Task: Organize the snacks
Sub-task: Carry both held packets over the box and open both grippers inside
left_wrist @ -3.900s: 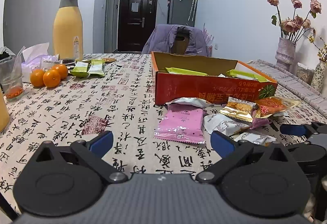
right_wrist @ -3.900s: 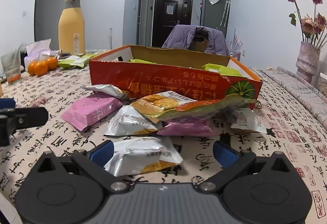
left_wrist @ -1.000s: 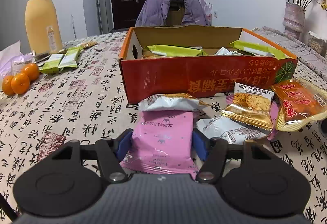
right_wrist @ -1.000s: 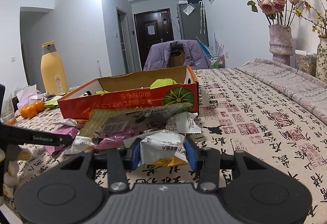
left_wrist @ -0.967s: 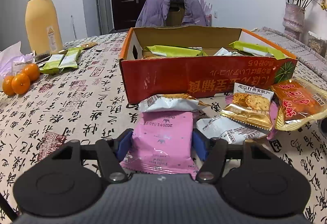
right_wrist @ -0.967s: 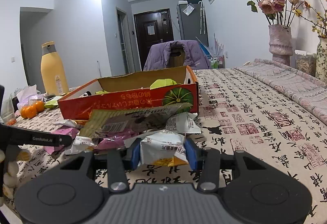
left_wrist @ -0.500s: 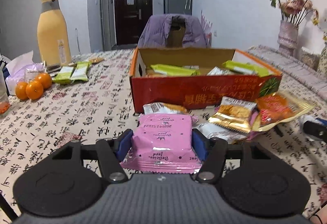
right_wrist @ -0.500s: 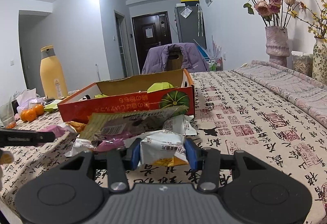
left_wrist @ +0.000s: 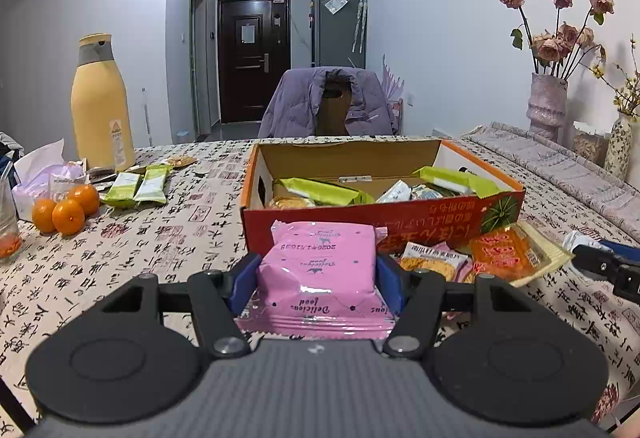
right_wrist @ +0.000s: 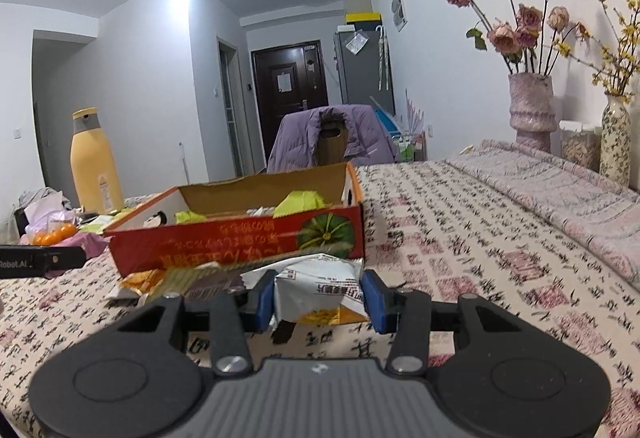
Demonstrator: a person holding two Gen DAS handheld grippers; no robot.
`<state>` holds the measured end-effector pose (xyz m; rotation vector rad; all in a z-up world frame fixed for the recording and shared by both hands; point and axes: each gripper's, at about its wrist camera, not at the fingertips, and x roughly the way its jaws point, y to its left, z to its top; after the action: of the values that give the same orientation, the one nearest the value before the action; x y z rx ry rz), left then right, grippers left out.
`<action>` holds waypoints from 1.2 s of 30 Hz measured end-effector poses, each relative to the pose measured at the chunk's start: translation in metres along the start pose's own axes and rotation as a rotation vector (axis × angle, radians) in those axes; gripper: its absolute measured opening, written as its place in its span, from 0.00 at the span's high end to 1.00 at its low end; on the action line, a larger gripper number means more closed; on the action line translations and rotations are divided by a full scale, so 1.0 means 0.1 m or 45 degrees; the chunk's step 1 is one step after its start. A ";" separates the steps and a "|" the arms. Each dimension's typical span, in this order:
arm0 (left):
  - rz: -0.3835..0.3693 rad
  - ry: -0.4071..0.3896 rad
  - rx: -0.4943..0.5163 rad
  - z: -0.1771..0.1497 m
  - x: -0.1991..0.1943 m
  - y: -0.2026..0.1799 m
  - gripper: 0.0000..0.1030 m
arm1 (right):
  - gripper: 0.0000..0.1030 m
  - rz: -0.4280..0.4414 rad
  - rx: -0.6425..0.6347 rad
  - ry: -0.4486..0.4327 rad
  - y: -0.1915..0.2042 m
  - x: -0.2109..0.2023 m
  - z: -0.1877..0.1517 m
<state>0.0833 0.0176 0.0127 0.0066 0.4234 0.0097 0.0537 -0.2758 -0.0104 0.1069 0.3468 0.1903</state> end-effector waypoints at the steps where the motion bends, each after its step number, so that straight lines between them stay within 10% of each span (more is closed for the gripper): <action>1: -0.002 -0.003 0.001 0.01 0.00 0.00 0.39 | 0.57 -0.006 -0.001 -0.008 -0.01 0.00 0.02; 36: -0.001 -0.088 -0.001 0.79 0.86 -0.20 0.39 | 0.57 0.135 -0.133 -0.102 0.25 1.18 1.01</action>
<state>0.1948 -0.0019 0.0492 0.0058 0.3540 0.0092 0.1939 -0.2343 0.0489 0.0293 0.2511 0.3080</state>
